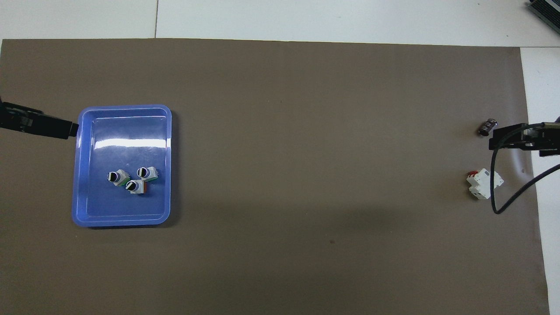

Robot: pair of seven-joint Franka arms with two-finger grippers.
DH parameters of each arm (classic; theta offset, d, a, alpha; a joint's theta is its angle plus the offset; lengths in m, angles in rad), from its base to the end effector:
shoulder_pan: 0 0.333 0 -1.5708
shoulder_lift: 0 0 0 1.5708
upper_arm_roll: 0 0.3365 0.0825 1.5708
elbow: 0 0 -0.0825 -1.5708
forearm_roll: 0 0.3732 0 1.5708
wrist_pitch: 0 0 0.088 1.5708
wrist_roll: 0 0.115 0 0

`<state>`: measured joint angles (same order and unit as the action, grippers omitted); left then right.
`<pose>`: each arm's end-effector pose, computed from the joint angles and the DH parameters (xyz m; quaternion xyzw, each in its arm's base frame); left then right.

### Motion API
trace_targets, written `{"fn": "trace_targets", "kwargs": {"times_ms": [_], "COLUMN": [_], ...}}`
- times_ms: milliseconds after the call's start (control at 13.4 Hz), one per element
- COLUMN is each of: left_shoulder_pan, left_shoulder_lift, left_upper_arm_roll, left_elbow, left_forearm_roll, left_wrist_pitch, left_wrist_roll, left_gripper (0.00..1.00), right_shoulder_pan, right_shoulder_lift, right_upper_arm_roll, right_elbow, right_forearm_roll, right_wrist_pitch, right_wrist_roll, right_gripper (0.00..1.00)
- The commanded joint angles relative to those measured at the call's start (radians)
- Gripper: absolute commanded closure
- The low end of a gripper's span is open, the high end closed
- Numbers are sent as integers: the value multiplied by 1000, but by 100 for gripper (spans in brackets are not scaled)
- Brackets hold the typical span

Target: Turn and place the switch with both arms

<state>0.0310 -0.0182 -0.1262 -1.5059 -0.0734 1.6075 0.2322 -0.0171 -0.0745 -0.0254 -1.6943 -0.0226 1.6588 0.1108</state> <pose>0.5393 -0.0605 0.6807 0.9841 -0.1635 0.0620 0.0314 0.5258 -0.0253 0.6274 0.9969 -0.0758 0.0198 0.0097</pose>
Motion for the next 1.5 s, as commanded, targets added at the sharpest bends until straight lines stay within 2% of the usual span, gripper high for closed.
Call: {"fn": "trace_targets", "kwargs": {"times_ms": [0, 299, 374, 524, 1122, 1421], "left_shoulder_pan": [-6, -14, -69, -164, -171, -157], "left_shoulder_lift": [-12, -19, -11, -8, -11, -37], "left_upper_arm_roll": [8, 33, 54, 199, 188, 157], "left_elbow": [9, 22, 42, 70, 72, 64], "left_forearm_roll": [26, 35, 40, 30, 43, 44], "left_wrist_pitch": [-38, -119, -147, -181, -253, -264], "left_wrist_roll": [-17, -24, -27, -39, -50, -97], "left_gripper": [0, 0, 0, 0, 0, 0], "right_shoulder_pan": [-3, -3, -3, -3, -1, -1], "right_shoulder_lift": [-22, -22, -22, -25, -27, -27], "right_upper_arm_roll": [2, 4, 2, 2, 2, 4], "right_elbow": [-22, -22, -22, -24, -24, -24], "right_forearm_roll": [-2, -2, 0, 0, 0, 0], "right_wrist_pitch": [16, 19, 19, 10, 4, 4], "right_wrist_roll": [-26, -29, -28, -25, -28, -28], "right_gripper": [0, 0, 0, 0, 0, 0]}}
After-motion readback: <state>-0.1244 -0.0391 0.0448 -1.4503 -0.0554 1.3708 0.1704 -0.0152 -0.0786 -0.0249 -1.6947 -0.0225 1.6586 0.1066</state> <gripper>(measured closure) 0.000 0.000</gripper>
